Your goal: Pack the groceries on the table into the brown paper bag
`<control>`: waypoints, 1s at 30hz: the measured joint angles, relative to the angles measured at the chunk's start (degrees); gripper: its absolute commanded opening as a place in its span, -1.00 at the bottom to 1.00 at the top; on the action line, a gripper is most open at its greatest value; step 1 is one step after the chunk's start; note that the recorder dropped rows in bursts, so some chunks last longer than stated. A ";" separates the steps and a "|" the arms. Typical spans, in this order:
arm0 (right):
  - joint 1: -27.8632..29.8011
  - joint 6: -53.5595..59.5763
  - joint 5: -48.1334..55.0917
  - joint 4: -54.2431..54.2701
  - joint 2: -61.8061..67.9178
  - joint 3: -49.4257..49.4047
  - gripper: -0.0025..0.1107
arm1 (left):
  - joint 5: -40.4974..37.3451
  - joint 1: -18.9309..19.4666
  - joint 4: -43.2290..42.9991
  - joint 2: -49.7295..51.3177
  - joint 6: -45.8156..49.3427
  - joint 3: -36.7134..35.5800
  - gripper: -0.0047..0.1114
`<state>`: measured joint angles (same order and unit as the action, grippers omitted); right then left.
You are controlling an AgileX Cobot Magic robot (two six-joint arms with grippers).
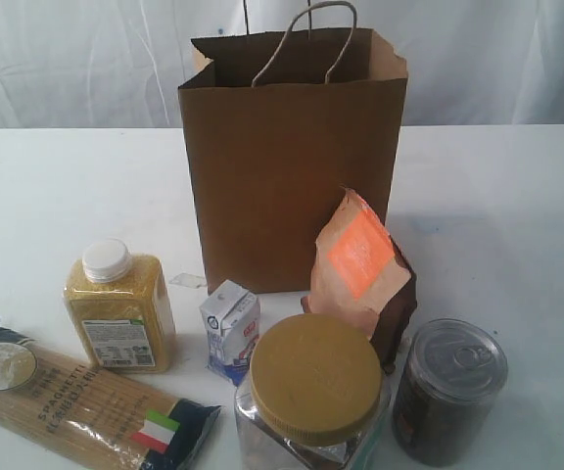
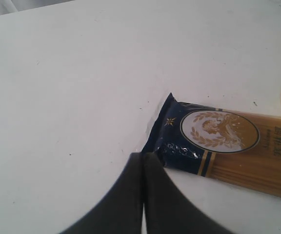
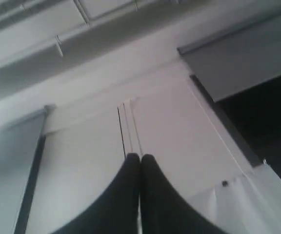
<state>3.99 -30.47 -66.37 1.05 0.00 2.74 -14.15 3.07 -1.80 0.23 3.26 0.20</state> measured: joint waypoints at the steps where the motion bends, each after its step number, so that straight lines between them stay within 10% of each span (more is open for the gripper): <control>1: 0.00 0.44 3.07 0.08 0.07 1.89 -0.96 | 0.00 0.00 0.00 0.00 0.00 0.00 -0.92; 11: 0.00 17.27 63.00 4.66 0.17 3.97 -0.96 | 0.11 0.00 0.00 0.00 0.00 0.00 -0.92; 17: 0.00 -1.28 53.81 4.07 0.17 7.04 -0.96 | 0.11 0.00 0.00 0.00 0.00 0.00 -0.92; 22: 0.00 4.07 38.67 -25.65 0.00 22.19 -0.96 | 0.11 0.00 0.00 0.00 0.00 0.00 -0.92; 30: -0.59 16.29 72.73 -34.15 5.29 22.03 -0.96 | 0.33 0.00 0.00 0.00 0.00 0.00 -0.92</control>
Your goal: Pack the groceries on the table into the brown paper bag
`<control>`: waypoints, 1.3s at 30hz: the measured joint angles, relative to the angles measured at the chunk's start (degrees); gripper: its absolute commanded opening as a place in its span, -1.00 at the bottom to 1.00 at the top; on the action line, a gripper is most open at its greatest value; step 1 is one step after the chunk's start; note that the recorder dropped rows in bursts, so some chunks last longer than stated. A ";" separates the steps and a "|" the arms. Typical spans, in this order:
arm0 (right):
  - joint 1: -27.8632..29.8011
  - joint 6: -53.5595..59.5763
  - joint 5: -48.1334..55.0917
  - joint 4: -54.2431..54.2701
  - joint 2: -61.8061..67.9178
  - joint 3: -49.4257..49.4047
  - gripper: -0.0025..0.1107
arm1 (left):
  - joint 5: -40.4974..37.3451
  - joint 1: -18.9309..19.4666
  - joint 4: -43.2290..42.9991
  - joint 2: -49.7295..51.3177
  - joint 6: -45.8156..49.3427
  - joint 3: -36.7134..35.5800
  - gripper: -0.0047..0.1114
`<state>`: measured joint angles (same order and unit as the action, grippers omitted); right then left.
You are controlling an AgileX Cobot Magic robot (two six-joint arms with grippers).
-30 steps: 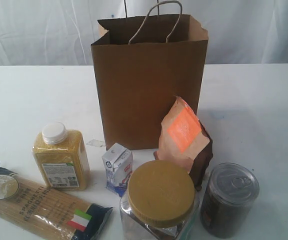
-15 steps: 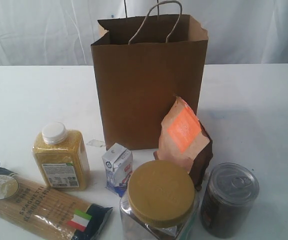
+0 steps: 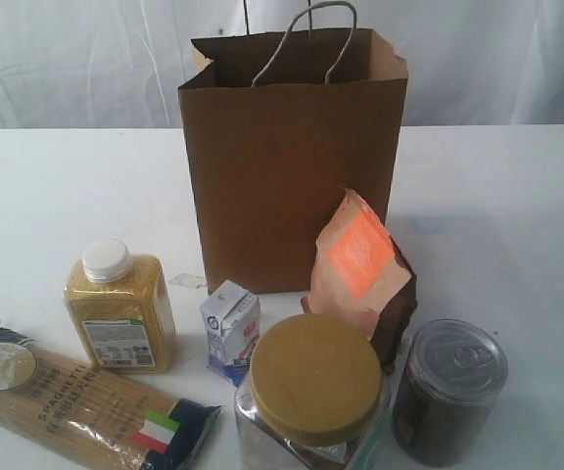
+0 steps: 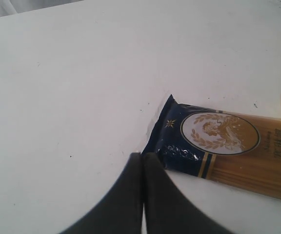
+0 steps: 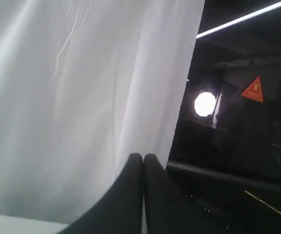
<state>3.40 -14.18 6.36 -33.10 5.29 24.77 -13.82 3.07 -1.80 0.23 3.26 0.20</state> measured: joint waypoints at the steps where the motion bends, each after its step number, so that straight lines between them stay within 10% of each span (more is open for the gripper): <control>1: -0.10 0.00 -0.49 0.00 0.89 -0.76 -0.96 | 0.00 0.00 0.00 0.00 0.00 0.00 -0.92; 8: -3.89 -7.21 15.80 5.73 14.24 1.13 -0.96 | 0.25 0.00 0.00 0.00 0.00 0.00 -0.92; 13: -13.86 16.58 35.21 29.62 38.50 10.49 -0.96 | 0.25 0.00 0.00 0.00 0.00 0.00 -0.92; 18: -21.87 21.09 28.23 38.32 48.29 13.37 -0.93 | 0.25 0.00 0.00 0.00 0.00 0.00 -0.92; 26: -25.65 30.22 31.07 41.39 48.08 13.60 0.58 | 0.25 0.00 0.00 0.00 0.00 0.00 -0.92; 39: -30.26 39.21 45.61 50.25 48.08 21.73 0.66 | 0.25 0.00 0.00 0.00 0.00 0.00 -0.92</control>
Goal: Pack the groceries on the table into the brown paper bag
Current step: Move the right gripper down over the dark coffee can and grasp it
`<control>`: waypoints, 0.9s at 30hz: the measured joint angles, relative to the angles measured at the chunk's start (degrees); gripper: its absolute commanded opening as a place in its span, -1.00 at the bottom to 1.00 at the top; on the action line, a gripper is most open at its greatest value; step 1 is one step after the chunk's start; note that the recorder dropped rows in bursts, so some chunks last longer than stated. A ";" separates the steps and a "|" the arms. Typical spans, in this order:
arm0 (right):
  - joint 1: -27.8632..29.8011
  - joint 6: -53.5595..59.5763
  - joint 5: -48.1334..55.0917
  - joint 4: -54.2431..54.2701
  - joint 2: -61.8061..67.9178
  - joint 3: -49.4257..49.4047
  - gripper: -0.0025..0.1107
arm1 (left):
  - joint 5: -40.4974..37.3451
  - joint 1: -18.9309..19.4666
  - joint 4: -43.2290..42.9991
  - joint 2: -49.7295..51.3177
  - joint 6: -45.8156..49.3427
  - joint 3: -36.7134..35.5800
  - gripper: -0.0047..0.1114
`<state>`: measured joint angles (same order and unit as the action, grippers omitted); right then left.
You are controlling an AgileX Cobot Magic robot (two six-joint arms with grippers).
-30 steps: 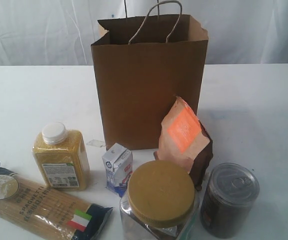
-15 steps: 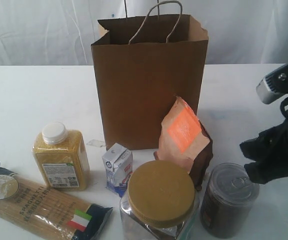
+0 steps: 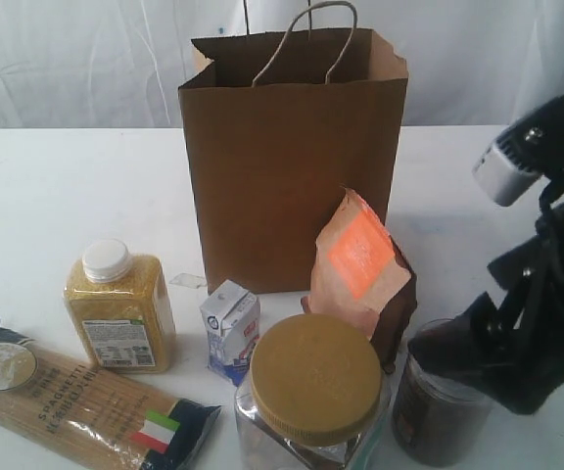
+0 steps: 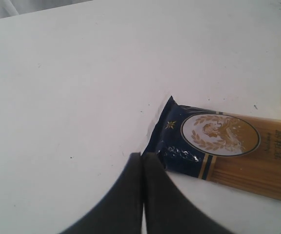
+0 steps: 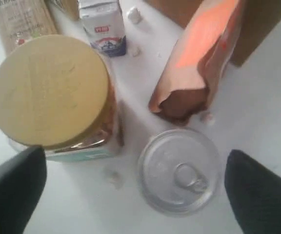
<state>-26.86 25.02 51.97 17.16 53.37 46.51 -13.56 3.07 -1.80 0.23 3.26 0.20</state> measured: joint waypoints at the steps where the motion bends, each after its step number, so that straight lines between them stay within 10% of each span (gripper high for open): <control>1: -0.14 0.15 -0.75 -2.04 -0.15 0.60 0.66 | 0.00 0.00 0.00 0.00 0.00 0.00 -0.92; 27: -0.50 -11.54 -9.83 -7.60 10.78 -2.98 0.66 | 0.00 0.00 0.00 0.00 0.00 0.00 -0.92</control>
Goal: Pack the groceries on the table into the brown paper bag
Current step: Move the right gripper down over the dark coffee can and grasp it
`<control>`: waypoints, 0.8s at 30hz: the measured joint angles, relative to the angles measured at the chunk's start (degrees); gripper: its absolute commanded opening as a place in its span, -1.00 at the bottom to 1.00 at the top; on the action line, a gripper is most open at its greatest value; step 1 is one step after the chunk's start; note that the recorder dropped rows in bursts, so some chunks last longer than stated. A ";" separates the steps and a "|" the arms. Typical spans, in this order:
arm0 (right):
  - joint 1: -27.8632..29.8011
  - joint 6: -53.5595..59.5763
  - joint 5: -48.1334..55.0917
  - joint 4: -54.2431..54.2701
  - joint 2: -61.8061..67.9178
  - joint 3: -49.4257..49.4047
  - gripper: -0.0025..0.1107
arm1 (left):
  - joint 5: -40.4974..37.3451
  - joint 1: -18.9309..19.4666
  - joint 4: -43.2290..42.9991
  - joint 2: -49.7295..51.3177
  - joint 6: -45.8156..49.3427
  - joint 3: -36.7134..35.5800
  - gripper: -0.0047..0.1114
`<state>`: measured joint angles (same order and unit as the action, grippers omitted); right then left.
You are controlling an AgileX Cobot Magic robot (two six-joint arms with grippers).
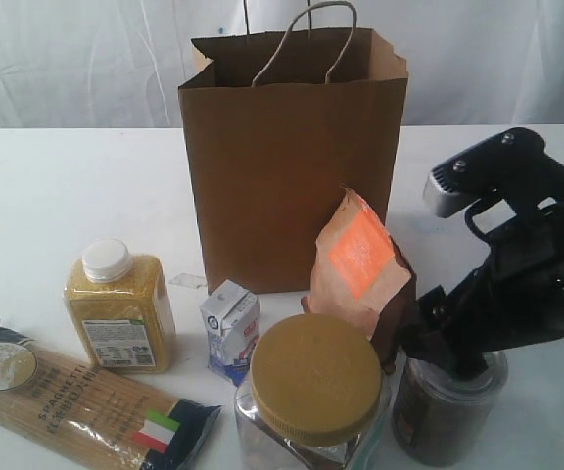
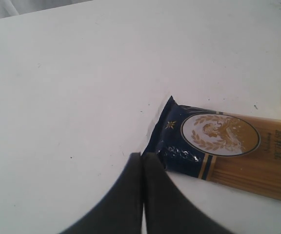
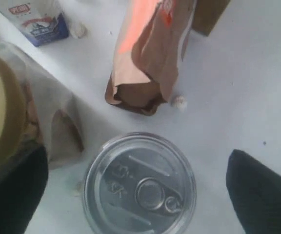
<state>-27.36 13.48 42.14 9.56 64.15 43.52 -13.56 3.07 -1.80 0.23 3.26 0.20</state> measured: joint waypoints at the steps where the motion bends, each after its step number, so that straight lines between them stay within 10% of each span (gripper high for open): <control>1: 0.00 0.15 -0.52 0.42 0.54 0.03 0.66 | 0.00 0.00 0.00 0.00 0.00 0.00 -0.92; 24: 0.00 -4.11 4.64 -2.85 11.62 -0.11 0.52 | 0.00 0.00 0.00 0.00 0.00 0.00 -0.92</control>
<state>-27.36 9.37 46.78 6.71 75.77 43.41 -13.56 3.07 -1.80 0.23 3.26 0.20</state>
